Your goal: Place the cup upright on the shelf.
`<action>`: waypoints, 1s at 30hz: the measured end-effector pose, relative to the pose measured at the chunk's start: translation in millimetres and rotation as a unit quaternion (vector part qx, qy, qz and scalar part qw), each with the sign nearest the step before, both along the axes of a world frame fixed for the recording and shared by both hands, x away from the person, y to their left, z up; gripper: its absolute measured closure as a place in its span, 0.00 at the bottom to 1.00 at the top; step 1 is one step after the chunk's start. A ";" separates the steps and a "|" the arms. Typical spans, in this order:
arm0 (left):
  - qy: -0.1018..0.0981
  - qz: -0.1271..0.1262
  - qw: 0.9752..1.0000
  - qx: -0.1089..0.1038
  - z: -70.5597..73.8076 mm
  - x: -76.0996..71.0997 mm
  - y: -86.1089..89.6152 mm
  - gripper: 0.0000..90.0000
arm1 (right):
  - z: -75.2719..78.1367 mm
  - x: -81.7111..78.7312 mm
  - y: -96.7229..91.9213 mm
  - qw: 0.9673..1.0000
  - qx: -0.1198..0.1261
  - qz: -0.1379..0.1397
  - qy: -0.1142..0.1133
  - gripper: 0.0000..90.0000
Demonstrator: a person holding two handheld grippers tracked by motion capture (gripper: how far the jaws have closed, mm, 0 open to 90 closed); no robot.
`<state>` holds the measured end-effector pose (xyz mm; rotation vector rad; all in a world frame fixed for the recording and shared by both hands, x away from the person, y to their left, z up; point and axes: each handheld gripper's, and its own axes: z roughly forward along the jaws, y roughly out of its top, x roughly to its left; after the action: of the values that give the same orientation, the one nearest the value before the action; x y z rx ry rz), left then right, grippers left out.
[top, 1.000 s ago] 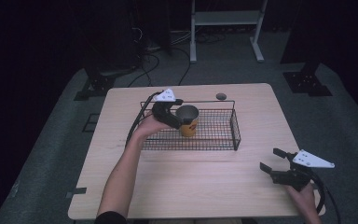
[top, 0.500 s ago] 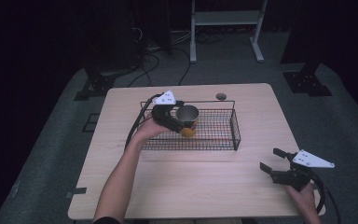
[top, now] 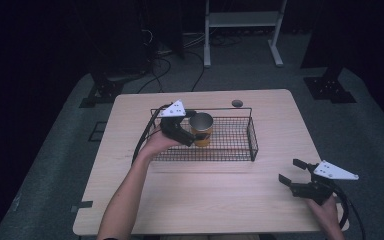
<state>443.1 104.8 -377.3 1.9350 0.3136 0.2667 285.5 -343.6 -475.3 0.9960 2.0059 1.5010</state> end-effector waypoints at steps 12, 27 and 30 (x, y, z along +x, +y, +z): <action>-0.001 0.001 1.000 -0.007 -4.3 -13.8 5.2 0.02 | 0.0 0.0 0.0 1.000 0.000 0.001 0.000 0.14; 0.014 0.006 1.000 -0.016 -15.7 -28.8 15.3 0.02 | 0.0 0.0 0.0 1.000 0.000 0.000 0.001 0.14; 0.011 0.007 1.000 -0.020 -16.6 -32.3 16.2 0.02 | 0.0 0.0 0.0 1.000 0.000 0.000 0.001 0.14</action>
<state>410.8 121.1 -394.0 1.8982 0.3450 0.2466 285.6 -343.6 -475.3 0.9977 2.0068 1.5010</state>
